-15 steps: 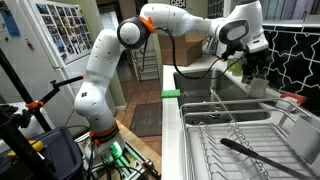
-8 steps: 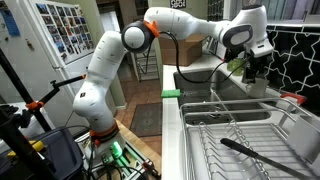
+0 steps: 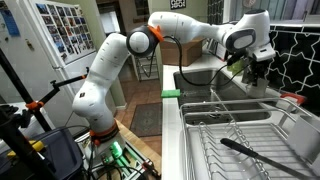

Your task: Move the sponge to the opposite side of the sink

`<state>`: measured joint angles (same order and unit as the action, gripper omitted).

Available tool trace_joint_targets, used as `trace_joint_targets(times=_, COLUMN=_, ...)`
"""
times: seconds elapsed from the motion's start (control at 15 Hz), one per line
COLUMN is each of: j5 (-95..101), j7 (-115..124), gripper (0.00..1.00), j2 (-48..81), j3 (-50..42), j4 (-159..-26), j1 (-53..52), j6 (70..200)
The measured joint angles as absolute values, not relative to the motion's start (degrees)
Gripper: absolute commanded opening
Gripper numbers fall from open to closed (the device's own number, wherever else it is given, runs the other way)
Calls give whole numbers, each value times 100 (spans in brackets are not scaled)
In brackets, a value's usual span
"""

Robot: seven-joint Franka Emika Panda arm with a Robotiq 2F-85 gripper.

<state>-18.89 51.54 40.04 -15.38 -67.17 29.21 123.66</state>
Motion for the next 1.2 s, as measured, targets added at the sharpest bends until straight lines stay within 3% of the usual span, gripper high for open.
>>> trace_joint_targets(times=0.47, j5=-1979, j7=5156, gripper=14, j2=4188, j3=-1492, j4=-6434, j1=3025, j6=12329)
trace_joint_targets(times=0.73, j5=-2029, j7=5160, gripper=3, j2=4202, j3=-1478, j4=-6347, j1=3075, j6=12328)
trace_joint_targets(times=0.8, j5=-2039, j7=5165, gripper=6, j2=4207, j3=-1478, j4=-6334, j1=3083, j6=12328)
trace_joint_targets(times=1.2, j5=-2081, j7=5170, gripper=5, j2=4193, j3=-1478, j4=-6271, j1=3123, j6=12329)
